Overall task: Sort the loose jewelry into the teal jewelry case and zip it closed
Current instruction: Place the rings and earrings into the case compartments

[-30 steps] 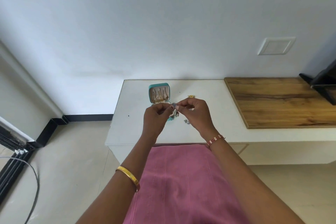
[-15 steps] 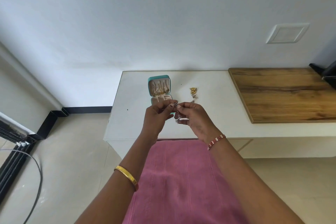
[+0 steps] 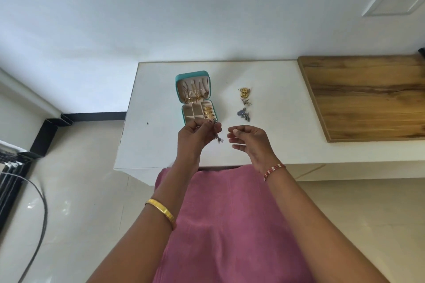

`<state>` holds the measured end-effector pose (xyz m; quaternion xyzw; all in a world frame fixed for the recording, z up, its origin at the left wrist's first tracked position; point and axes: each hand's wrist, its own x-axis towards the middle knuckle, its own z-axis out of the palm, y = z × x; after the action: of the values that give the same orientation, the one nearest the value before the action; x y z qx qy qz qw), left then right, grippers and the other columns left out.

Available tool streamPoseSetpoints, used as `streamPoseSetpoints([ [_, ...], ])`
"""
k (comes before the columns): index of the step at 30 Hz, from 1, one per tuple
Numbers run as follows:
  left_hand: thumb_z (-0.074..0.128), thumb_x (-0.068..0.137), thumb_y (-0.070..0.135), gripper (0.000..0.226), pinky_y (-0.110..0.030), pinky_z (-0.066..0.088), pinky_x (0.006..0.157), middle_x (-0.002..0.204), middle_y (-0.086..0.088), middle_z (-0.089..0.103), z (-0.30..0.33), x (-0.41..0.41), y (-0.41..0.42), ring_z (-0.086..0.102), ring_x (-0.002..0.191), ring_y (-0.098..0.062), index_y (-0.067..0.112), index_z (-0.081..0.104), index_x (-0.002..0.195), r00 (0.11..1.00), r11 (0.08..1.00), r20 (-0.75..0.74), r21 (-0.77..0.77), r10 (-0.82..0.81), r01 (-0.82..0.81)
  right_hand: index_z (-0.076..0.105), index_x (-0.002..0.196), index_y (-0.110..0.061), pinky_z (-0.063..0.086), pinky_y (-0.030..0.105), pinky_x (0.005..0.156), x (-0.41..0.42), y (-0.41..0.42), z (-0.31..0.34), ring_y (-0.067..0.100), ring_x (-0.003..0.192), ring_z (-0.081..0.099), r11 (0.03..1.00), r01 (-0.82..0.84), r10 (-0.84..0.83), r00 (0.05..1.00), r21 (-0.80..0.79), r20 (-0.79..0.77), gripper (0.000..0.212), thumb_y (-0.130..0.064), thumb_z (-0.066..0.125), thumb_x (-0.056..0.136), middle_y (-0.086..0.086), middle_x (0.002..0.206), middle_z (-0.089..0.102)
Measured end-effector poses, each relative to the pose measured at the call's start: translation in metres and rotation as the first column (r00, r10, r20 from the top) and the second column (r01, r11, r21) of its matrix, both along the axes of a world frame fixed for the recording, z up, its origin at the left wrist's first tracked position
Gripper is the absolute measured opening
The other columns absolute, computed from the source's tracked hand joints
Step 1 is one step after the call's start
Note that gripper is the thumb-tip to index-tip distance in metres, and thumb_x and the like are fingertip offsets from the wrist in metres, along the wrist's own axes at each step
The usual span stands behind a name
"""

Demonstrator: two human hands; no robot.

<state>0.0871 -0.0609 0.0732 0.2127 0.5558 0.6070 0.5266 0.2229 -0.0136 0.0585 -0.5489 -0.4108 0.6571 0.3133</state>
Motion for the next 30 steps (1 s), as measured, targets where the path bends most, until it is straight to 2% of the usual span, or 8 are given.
streamPoseSetpoints([
  [4, 0.053, 0.09, 0.003, 0.008, -0.026, 0.055, 0.068, 0.068, -0.001, 0.069, -0.024, 0.003, 0.018, 0.066, 0.067, -0.015, 0.007, 0.059, 0.085, 0.999, 0.997, 0.038, -0.072, 0.008, -0.005, 0.066, 0.08, -0.008, 0.05, 0.024, 0.063, 0.007, 0.021, -0.029, 0.015, 0.062, 0.056, 0.982, 0.186, -0.183, 0.978, -0.02, 0.097, 0.018, 0.001, 0.053, 0.088, 0.007, 0.071, 0.062],
  [8, 0.052, 0.092, 0.006, 0.012, -0.022, 0.054, 0.068, 0.067, 0.002, 0.068, -0.047, 0.01, 0.029, 0.064, 0.067, -0.011, 0.004, 0.062, 0.099, 0.998, 0.99, 0.057, -0.141, -0.017, 0.025, 0.064, 0.096, 0.005, 0.05, 0.019, 0.05, 0.016, 0.039, -0.063, 0.012, 0.051, 0.051, 0.944, 0.322, -0.327, 0.904, 0.065, 0.275, 0.014, 0.002, 0.057, 0.084, 0.003, 0.063, 0.057],
  [11, 0.053, 0.092, 0.007, 0.017, -0.025, 0.054, 0.074, 0.071, 0.001, 0.068, -0.06, 0.015, 0.032, 0.064, 0.071, -0.012, 0.003, 0.062, 0.106, 0.995, 0.984, 0.096, -0.176, -0.014, 0.031, 0.064, 0.101, -0.001, 0.053, 0.023, 0.053, 0.017, 0.046, -0.079, 0.013, 0.053, 0.052, 0.958, 0.207, -0.273, 0.867, 0.199, 0.416, 0.02, 0.0, 0.064, 0.08, 0.0, 0.063, 0.053],
  [13, 0.054, 0.091, 0.008, 0.017, -0.024, 0.054, 0.074, 0.073, 0.0, 0.068, -0.065, 0.018, 0.032, 0.065, 0.071, -0.012, 0.004, 0.063, 0.105, 0.994, 0.978, 0.106, -0.206, -0.006, 0.028, 0.065, 0.104, -0.009, 0.053, 0.029, 0.065, 0.014, 0.05, -0.082, 0.017, 0.064, 0.052, 0.958, 0.03, -0.176, 0.848, 0.287, 0.5, 0.027, -0.004, 0.068, 0.078, 0.0, 0.07, 0.05],
  [17, 0.056, 0.09, 0.008, 0.011, -0.027, 0.054, 0.078, 0.072, 0.001, 0.07, -0.072, 0.024, 0.029, 0.066, 0.071, -0.012, 0.01, 0.065, 0.095, 0.992, 0.969, 0.125, -0.245, 0.012, 0.019, 0.066, 0.106, -0.008, 0.04, 0.018, 0.074, 0.011, 0.052, -0.086, 0.018, 0.08, 0.052, 0.9, -0.283, -0.036, 0.708, 0.33, 0.706, 0.025, -0.002, 0.063, 0.083, 0.012, 0.096, 0.05],
  [22, 0.056, 0.09, 0.008, 0.011, -0.031, 0.053, 0.083, 0.08, -0.004, 0.069, -0.074, 0.026, 0.022, 0.066, 0.074, -0.014, 0.011, 0.065, 0.097, 0.995, 0.964, 0.1, -0.268, 0.03, -0.002, 0.067, 0.092, -0.002, 0.034, 0.017, 0.067, 0.01, 0.05, -0.086, 0.026, 0.083, 0.058, 0.885, -0.322, -0.036, 0.674, 0.337, 0.738, 0.01, -0.006, 0.063, 0.084, 0.018, 0.099, 0.055],
  [26, 0.057, 0.09, 0.009, 0.011, -0.033, 0.053, 0.085, 0.08, -0.004, 0.07, -0.078, 0.026, 0.014, 0.066, 0.076, -0.015, 0.01, 0.065, 0.097, 0.99, 0.963, 0.126, -0.268, 0.059, -0.023, 0.067, 0.083, 0.0, 0.028, 0.013, 0.06, 0.009, 0.05, -0.084, 0.019, 0.074, 0.052, 0.897, -0.288, -0.035, 0.709, 0.335, 0.704, 0.007, -0.006, 0.063, 0.083, 0.02, 0.093, 0.061],
  [30, 0.056, 0.089, 0.007, 0.011, -0.031, 0.053, 0.083, 0.074, 0.0, 0.071, -0.084, 0.028, 0.005, 0.068, 0.071, -0.011, 0.009, 0.064, 0.097, 0.979, 0.959, 0.185, -0.282, 0.083, -0.028, 0.065, 0.096, -0.004, 0.031, 0.014, 0.066, 0.008, 0.047, -0.082, 0.016, 0.075, 0.049, 0.887, -0.342, 0.011, 0.688, 0.311, 0.725, 0.014, -0.004, 0.059, 0.084, 0.017, 0.098, 0.059],
])
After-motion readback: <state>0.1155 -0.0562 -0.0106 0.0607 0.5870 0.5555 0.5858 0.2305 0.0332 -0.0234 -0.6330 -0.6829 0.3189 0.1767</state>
